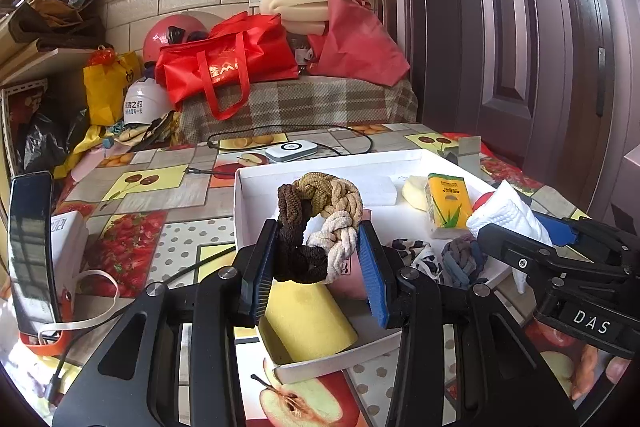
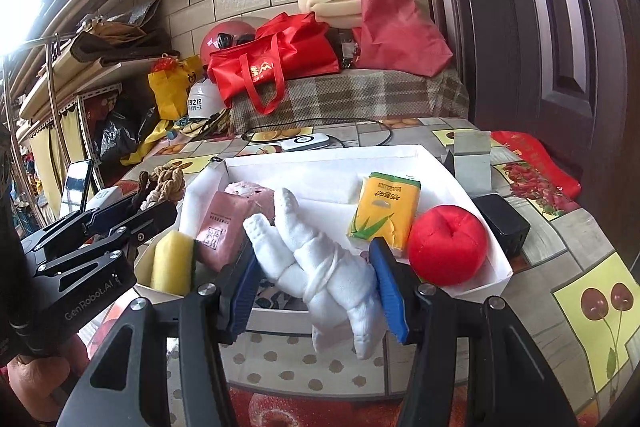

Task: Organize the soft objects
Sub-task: 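Carry the rope toy and white glove into the white tray and release both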

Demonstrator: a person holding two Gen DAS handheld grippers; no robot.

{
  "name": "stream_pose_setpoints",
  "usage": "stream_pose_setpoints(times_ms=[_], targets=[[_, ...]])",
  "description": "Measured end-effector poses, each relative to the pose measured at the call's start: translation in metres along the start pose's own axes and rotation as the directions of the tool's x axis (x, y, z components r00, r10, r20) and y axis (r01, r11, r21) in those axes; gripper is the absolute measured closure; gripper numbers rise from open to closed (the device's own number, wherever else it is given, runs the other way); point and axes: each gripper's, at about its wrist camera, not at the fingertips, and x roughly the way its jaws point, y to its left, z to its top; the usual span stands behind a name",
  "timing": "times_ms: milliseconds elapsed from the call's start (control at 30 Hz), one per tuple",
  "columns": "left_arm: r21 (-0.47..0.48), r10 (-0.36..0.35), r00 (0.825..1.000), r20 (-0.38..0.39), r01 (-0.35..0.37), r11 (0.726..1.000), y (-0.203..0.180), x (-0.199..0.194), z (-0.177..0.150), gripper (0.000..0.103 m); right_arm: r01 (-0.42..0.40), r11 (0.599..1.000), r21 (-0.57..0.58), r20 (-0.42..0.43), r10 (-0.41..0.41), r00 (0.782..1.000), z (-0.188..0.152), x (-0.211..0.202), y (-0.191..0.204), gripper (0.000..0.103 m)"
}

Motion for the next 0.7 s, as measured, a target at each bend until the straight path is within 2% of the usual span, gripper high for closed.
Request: stream_pose_setpoints(times_ms=[500, 700], targets=[[-0.029, -0.01, 0.999, -0.038, 0.009, 1.0, 0.011, 0.027, 0.009, 0.064, -0.019, 1.0, 0.02, -0.038, 0.019, 0.999, 0.01, 0.024, 0.003, 0.049], [-0.032, -0.02, 0.998, -0.06, 0.018, 0.999, 0.015, 0.044, 0.015, 0.064, -0.029, 0.998, 0.059, -0.083, 0.034, 0.996, 0.014, 0.043, -0.002, 0.049]])
